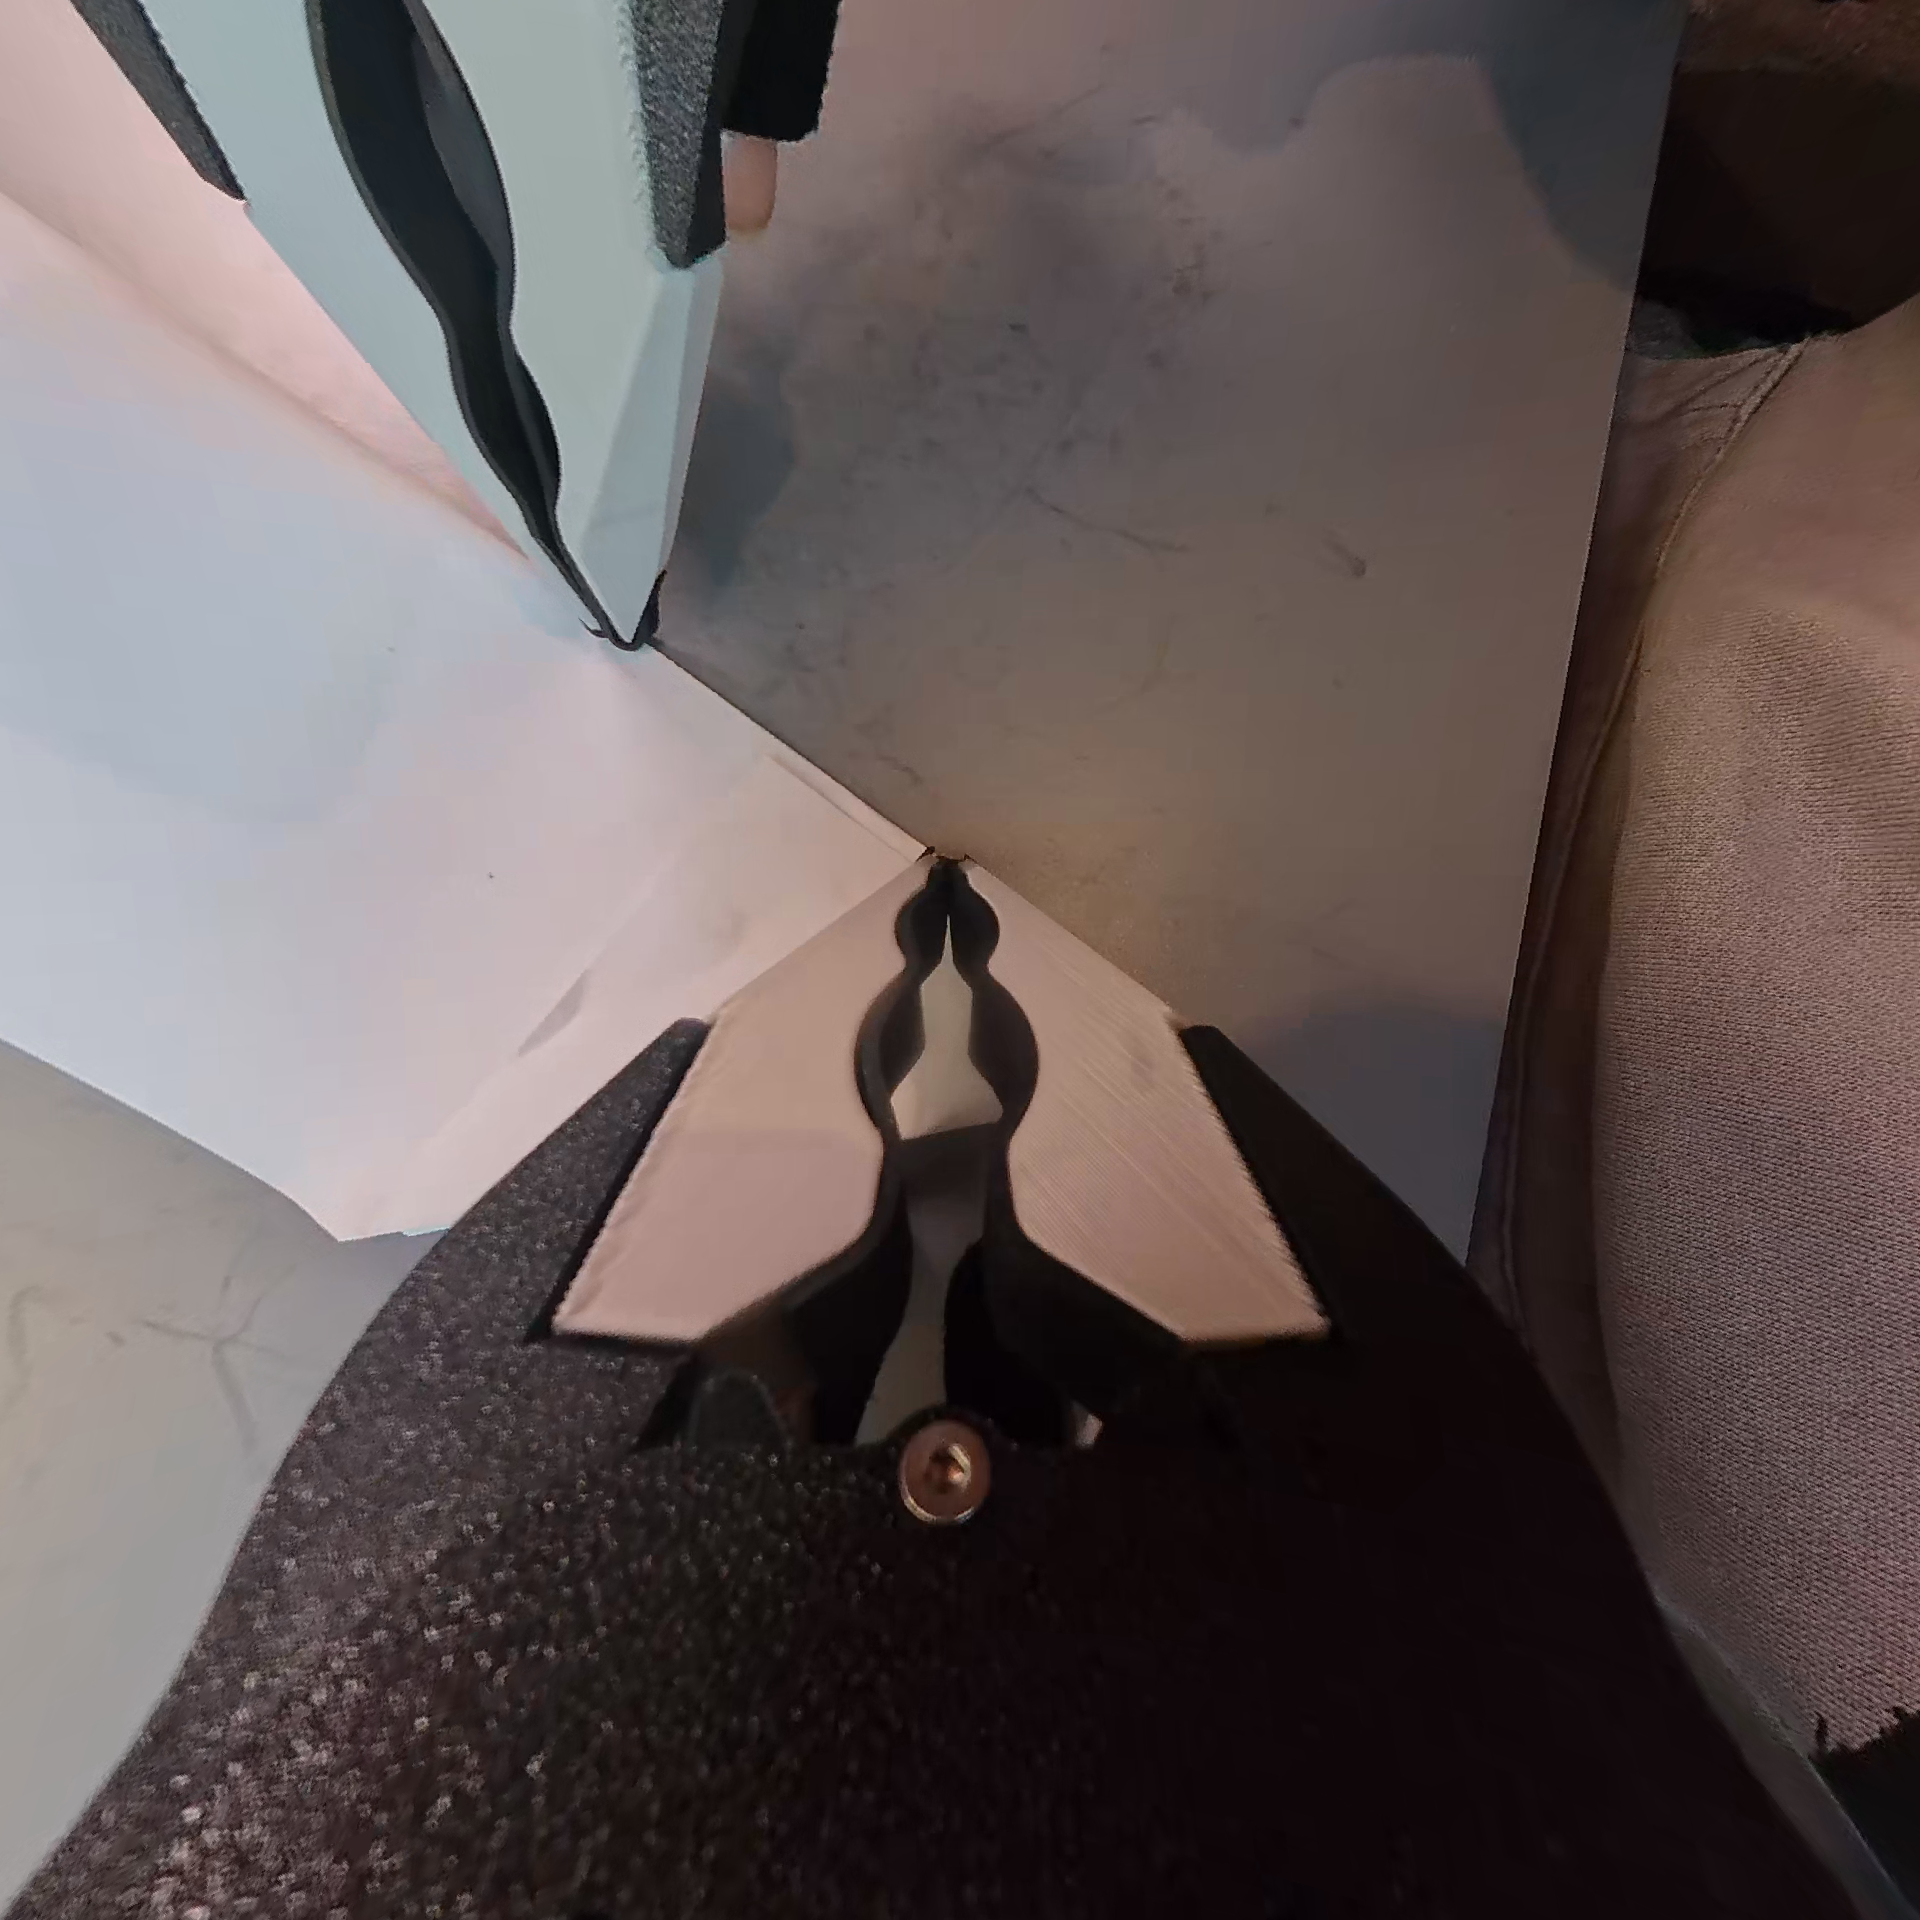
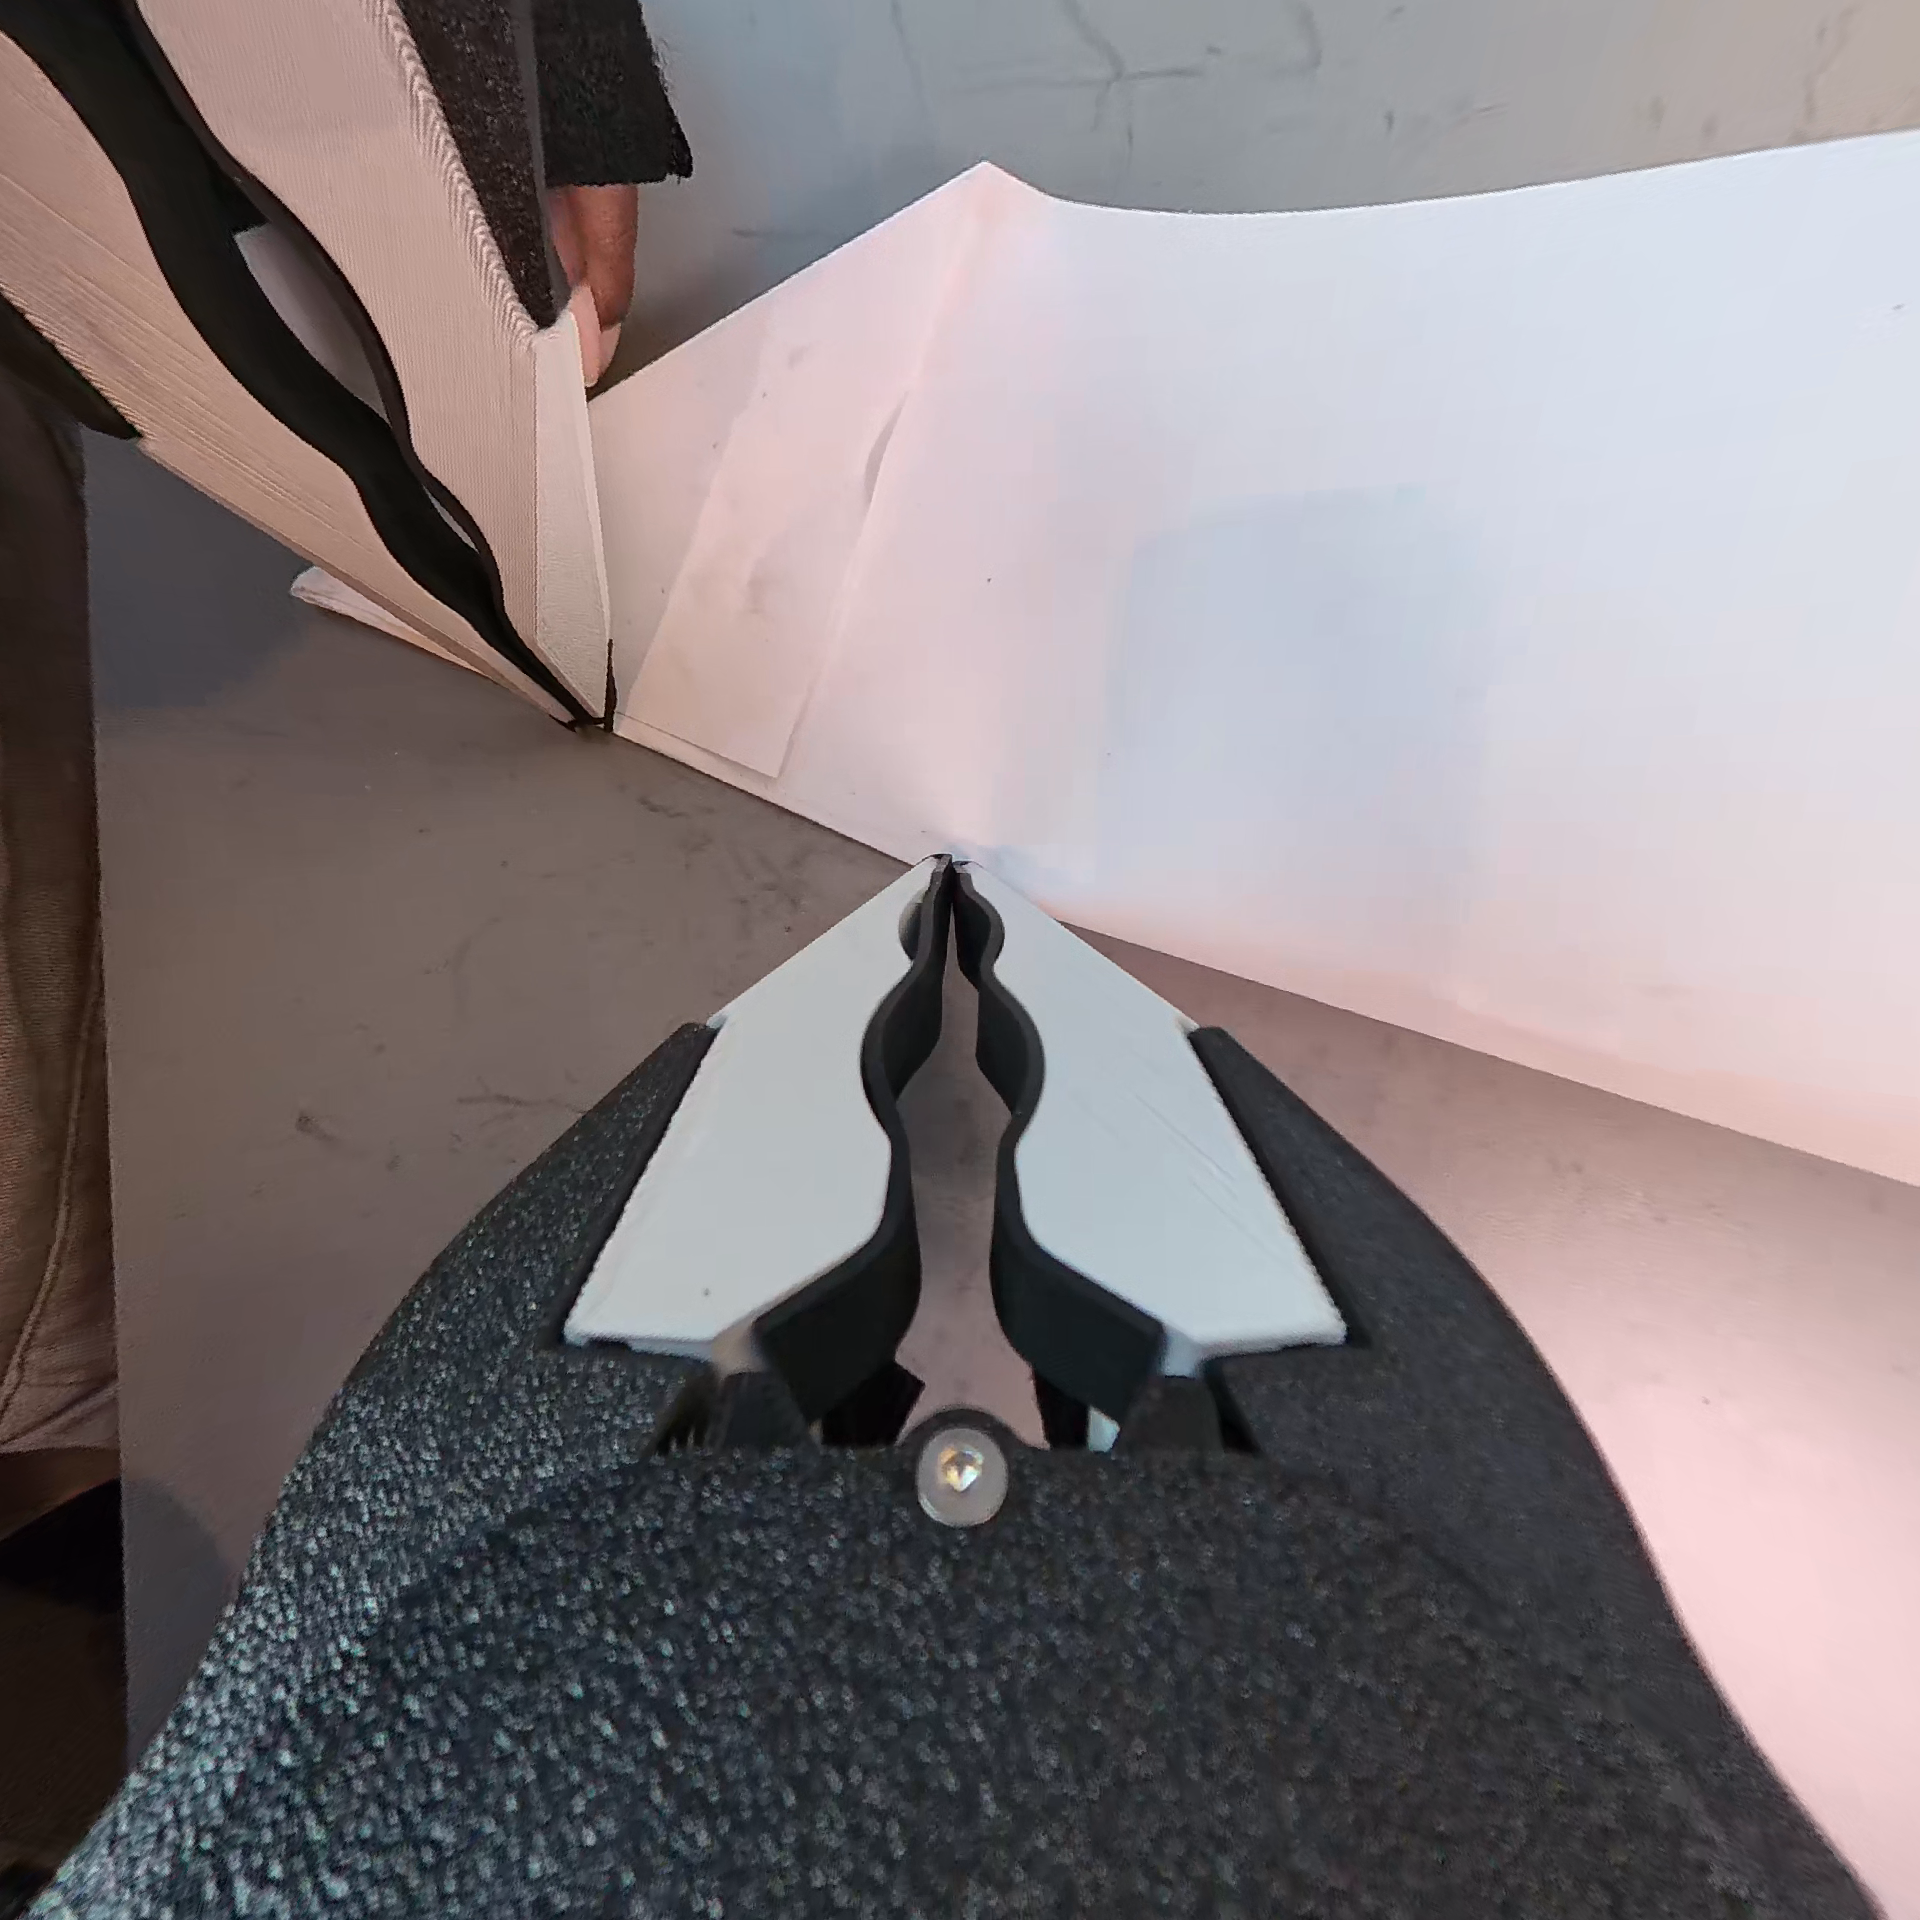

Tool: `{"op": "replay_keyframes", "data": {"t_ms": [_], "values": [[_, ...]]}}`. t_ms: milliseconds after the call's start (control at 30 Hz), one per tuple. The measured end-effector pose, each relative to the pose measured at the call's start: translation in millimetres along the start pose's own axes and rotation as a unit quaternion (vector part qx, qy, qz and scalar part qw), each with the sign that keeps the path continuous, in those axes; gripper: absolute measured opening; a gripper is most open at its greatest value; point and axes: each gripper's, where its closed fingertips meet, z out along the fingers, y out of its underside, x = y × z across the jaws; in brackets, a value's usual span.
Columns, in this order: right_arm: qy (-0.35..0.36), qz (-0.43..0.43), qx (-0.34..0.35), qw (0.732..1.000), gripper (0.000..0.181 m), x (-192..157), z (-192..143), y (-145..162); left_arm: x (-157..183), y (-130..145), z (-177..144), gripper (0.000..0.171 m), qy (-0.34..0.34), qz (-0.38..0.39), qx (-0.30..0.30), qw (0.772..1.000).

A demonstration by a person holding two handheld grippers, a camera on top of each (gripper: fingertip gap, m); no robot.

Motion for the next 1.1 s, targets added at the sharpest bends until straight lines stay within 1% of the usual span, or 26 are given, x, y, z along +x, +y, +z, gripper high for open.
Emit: {"op": "replay_keyframes", "data": {"t_ms": [167, 467, 733, 767, 833, 933, 1033, 1100], "values": [[-0.011, 0.004, -0.003, 1.000, 0.000, 0.0, 0.0, 0.3, -0.1, -0.1, -0.1, 0.000, -0.003, 0.001, 0.001, 1.000], [-0.010, 0.012, -0.004, 1.000, 0.000, -0.2, 0.0, 0.6, -0.5, -0.6, -0.2, 0.000, -0.009, -0.005, 0.004, 1.000], [-0.010, 0.026, 0.000, 1.000, 0.000, -0.1, 0.2, 0.4, -3.9, -5.9, -0.5, 0.000, 0.003, -0.015, 0.008, 1.000], [-0.010, 0.027, 0.001, 1.000, 0.000, 0.0, 0.2, 0.5, -5.6, -8.6, -1.0, 0.007, 0.005, -0.020, 0.012, 1.000], [-0.008, 0.030, 0.000, 1.000, 0.000, 0.0, 0.0, 0.7, -13.3, -13.4, -2.7, 0.009, -0.006, -0.025, 0.021, 0.999], [-0.004, 0.036, 0.003, 0.999, 0.000, 0.1, -0.1, 0.8, -28.9, -11.0, -6.1, 0.009, -0.043, -0.022, 0.006, 0.999], [-0.004, 0.049, 0.011, 0.999, 0.000, 0.1, -0.1, 0.8, -40.6, -8.0, -15.4, 0.008, -0.055, -0.040, -0.011, 0.998], [0.001, 0.054, 0.017, 0.998, 0.000, 0.2, -0.1, 0.6, -51.2, -8.2, -24.6, 0.008, -0.074, -0.048, -0.015, 0.996]]}}
